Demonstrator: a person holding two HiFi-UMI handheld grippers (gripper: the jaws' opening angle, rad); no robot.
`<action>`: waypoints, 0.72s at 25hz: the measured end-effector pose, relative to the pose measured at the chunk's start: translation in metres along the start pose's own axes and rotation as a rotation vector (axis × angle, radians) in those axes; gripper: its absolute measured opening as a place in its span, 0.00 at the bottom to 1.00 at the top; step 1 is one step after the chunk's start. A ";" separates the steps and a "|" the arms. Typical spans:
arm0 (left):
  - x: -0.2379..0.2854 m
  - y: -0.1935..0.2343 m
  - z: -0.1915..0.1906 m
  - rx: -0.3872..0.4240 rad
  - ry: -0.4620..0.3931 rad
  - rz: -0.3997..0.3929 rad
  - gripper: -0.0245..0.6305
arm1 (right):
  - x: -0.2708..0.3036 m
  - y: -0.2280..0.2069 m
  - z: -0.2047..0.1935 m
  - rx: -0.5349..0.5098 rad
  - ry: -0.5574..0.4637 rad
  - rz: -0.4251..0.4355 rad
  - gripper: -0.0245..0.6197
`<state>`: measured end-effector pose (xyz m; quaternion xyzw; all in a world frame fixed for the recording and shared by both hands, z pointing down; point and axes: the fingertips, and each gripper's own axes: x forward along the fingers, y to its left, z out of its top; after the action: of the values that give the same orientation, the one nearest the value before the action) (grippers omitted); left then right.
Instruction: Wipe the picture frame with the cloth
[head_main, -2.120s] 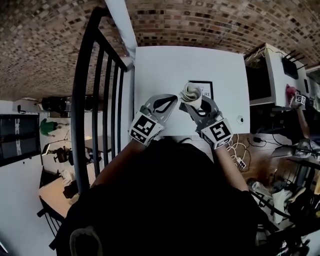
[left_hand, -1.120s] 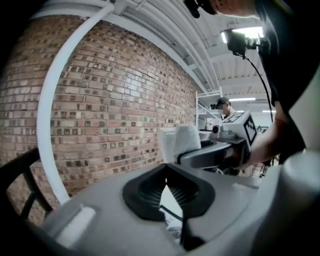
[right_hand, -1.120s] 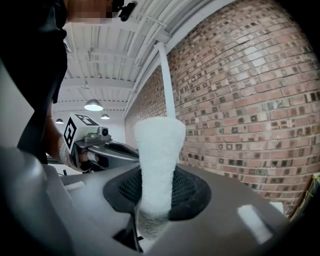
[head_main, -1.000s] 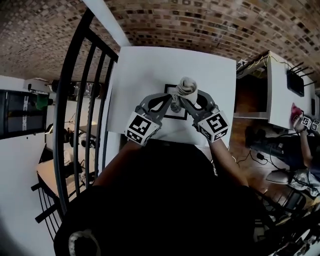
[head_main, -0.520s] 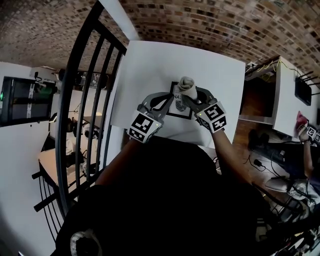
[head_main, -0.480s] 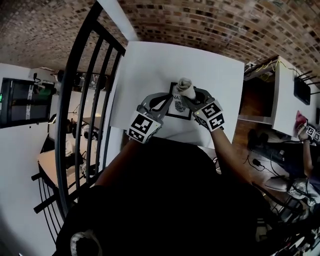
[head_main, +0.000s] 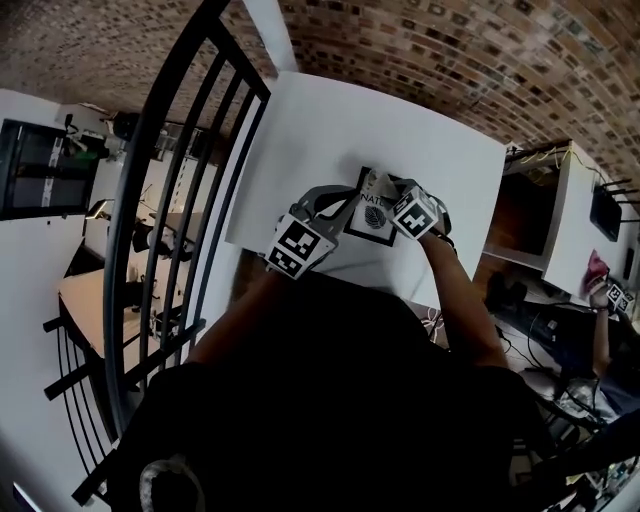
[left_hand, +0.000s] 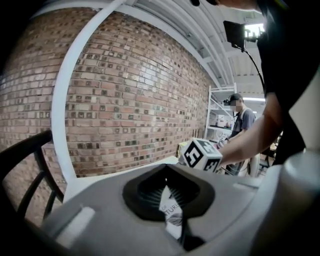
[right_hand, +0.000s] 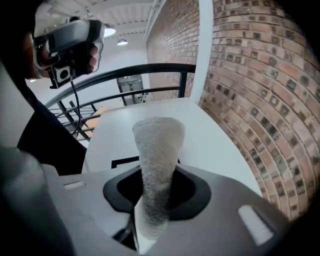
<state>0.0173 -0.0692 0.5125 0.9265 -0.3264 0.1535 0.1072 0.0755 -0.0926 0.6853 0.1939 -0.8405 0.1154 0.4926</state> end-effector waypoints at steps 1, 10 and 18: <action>-0.002 0.002 -0.002 -0.005 0.001 0.004 0.04 | 0.006 0.000 0.001 -0.022 0.025 0.006 0.21; -0.016 0.017 -0.013 -0.045 0.012 0.025 0.04 | 0.064 -0.004 0.020 -0.274 0.218 0.037 0.21; -0.022 0.017 -0.016 -0.054 0.014 0.025 0.04 | 0.090 0.003 0.005 -0.341 0.313 0.060 0.21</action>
<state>-0.0132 -0.0652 0.5219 0.9180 -0.3411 0.1525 0.1325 0.0306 -0.1110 0.7617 0.0623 -0.7667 0.0150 0.6388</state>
